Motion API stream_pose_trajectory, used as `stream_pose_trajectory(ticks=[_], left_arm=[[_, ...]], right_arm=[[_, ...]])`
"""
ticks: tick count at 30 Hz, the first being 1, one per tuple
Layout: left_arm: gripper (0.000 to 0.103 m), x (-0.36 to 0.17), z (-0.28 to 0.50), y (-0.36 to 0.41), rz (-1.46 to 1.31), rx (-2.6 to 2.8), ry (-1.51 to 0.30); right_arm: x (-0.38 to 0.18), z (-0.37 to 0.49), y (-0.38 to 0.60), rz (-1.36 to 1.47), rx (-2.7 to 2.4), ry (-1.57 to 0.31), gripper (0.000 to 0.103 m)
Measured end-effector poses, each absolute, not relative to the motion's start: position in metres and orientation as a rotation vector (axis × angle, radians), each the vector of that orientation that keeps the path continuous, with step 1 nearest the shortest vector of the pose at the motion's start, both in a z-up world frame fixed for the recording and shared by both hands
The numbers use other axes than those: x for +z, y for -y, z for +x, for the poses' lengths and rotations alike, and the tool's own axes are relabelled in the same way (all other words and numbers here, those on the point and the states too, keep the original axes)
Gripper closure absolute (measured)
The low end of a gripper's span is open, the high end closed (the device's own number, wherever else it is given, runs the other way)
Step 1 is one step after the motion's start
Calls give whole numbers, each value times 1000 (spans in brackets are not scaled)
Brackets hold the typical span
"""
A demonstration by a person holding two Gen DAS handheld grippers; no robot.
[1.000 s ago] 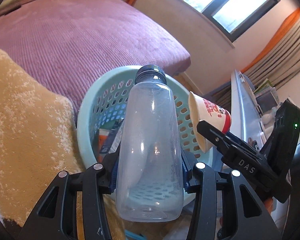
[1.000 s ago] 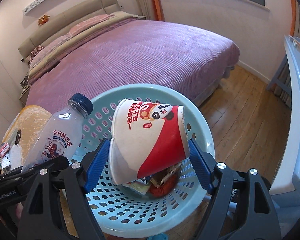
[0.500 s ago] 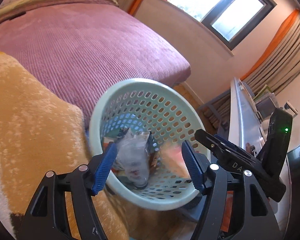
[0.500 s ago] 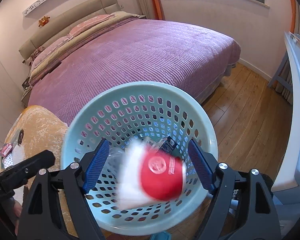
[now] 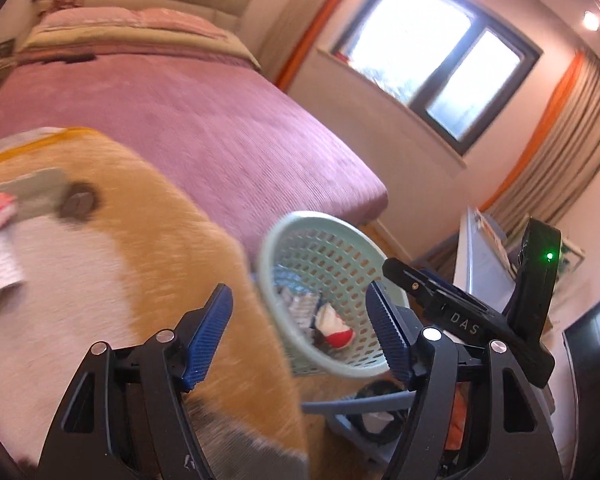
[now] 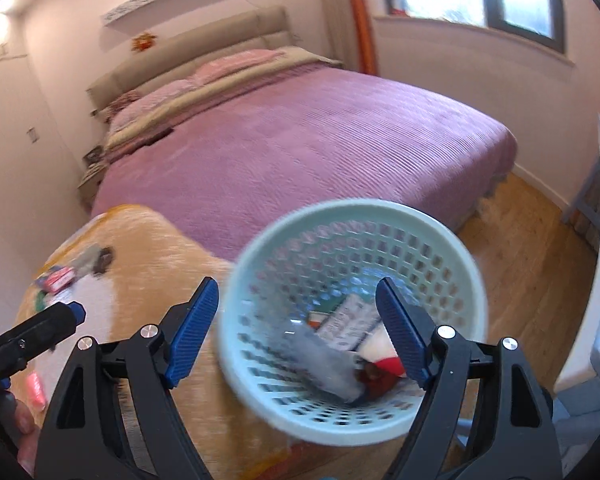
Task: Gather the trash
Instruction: 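Open both grippers to drop the bottle and cup into the basket, then grasp the pink packet with left gripper while right gripper grasps the tiger card box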
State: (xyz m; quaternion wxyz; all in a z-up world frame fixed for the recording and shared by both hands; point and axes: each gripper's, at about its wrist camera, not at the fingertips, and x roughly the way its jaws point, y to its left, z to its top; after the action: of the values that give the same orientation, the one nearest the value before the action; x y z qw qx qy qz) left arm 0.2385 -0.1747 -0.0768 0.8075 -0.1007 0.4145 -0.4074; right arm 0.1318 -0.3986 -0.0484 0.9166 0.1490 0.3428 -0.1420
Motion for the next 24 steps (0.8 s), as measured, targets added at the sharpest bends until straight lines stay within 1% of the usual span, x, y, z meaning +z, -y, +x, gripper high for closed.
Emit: stream_pose_trajectory(ticks=[5,10,11,12,13,15,17,24], left_arm=[[31,-73,233,98,-268,-721,-837],[31,-73,225,24,-252,-490,-808],[29,-74,223,11,-249,-449,-809],[25,-77,221,-1,-244,-411,-815],[23,-79,218,-12,-232,-369,-819],[19,-85,212,-28,-209,-315,-819],[18,-95,210,-43,-206,-274,-850],[18,-128,204,-62,-238,-222,-946]], right_arm=[[-29,150,338,186,-168,-668,27],[-20,175,271,113,1,-649,27],[-21,179,258,105,34,-648,27],[-22,185,245,96,77,-648,27],[-22,189,234,86,105,-648,27],[-26,204,205,53,171,-654,27],[-29,220,182,45,241,-665,27],[-44,271,144,51,332,-719,27]])
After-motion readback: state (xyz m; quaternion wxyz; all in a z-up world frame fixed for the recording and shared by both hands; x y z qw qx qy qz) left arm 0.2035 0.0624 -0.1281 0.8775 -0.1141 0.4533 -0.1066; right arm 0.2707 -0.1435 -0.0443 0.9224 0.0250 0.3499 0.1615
